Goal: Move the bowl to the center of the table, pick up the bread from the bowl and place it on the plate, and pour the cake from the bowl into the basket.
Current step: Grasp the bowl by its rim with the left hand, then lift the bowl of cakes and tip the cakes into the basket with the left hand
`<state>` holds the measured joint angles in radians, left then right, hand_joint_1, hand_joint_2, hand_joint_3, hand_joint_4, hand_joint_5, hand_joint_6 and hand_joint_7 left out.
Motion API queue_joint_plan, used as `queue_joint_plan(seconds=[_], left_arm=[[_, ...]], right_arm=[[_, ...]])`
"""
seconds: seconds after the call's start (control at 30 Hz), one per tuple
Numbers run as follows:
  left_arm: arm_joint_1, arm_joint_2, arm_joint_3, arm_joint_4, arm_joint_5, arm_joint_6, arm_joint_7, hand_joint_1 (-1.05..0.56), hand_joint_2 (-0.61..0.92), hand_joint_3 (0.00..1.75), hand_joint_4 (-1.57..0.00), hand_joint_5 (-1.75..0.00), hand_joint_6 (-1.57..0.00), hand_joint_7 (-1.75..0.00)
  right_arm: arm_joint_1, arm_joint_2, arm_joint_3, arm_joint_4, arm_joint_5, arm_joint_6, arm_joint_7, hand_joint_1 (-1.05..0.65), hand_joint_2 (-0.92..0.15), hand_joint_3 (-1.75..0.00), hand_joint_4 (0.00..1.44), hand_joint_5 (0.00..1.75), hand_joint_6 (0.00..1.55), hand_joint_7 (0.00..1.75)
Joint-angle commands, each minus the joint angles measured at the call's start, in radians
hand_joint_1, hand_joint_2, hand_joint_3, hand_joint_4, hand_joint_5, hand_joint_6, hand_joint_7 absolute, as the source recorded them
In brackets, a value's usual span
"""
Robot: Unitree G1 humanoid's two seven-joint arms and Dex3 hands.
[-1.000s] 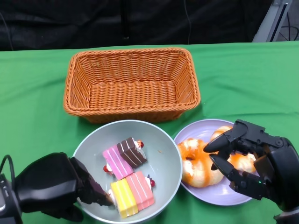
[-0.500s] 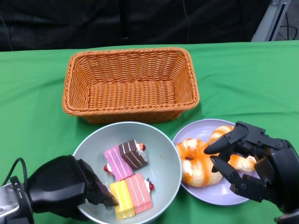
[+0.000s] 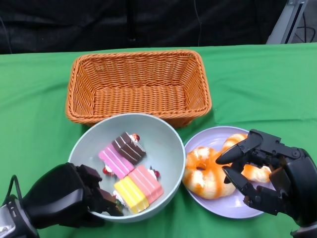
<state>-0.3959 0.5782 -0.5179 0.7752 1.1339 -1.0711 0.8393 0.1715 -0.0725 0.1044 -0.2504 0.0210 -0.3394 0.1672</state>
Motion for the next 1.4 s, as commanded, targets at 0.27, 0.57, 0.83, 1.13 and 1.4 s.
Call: queue_joint_plan(seconds=[0.27, 0.57, 0.83, 1.13, 1.4], left_arm=[[-0.005, 0.019, 0.028, 0.017, -0.157, -0.115, -0.001, -0.07, 0.72, 0.68, -0.85, -1.69, -0.80, -1.30], [0.036, 0.064, 0.093, -0.057, -0.344, -0.215, -0.217, -0.10, 0.55, 1.05, -0.85, -1.66, -0.84, -1.23], [0.066, 0.092, 0.099, -0.143, -0.719, -0.215, -0.545, -0.13, 0.53, 1.13, -0.84, -1.67, -0.83, -1.21], [0.024, 0.086, 0.155, -0.374, -1.201, -0.001, -0.952, -0.06, 0.27, 1.46, -0.88, -1.60, -0.93, -1.12], [0.030, 0.010, 0.266, -0.413, -1.227, 0.057, -1.100, -0.04, 0.25, 1.50, -0.89, -1.60, -0.93, -1.14]], right_arm=[[-0.001, 0.006, -0.004, 0.005, 0.014, -0.006, 0.000, -0.23, -0.70, -0.60, 0.72, 1.42, 0.76, 1.03], [-0.006, 0.007, -0.005, 0.019, 0.004, -0.020, 0.000, -0.22, -0.69, -0.62, 0.69, 1.42, 0.75, 1.05], [-0.014, 0.006, -0.002, 0.036, 0.020, -0.021, 0.018, -0.24, -0.69, -0.63, 0.68, 1.39, 0.73, 1.08], [-0.015, 0.009, 0.030, 0.059, 0.012, -0.047, 0.040, -0.33, -0.71, -0.57, 0.73, 1.49, 0.70, 1.20], [-0.009, 0.009, 0.037, 0.053, 0.007, -0.046, 0.040, -0.32, -0.73, -0.55, 0.73, 1.51, 0.70, 1.21]])
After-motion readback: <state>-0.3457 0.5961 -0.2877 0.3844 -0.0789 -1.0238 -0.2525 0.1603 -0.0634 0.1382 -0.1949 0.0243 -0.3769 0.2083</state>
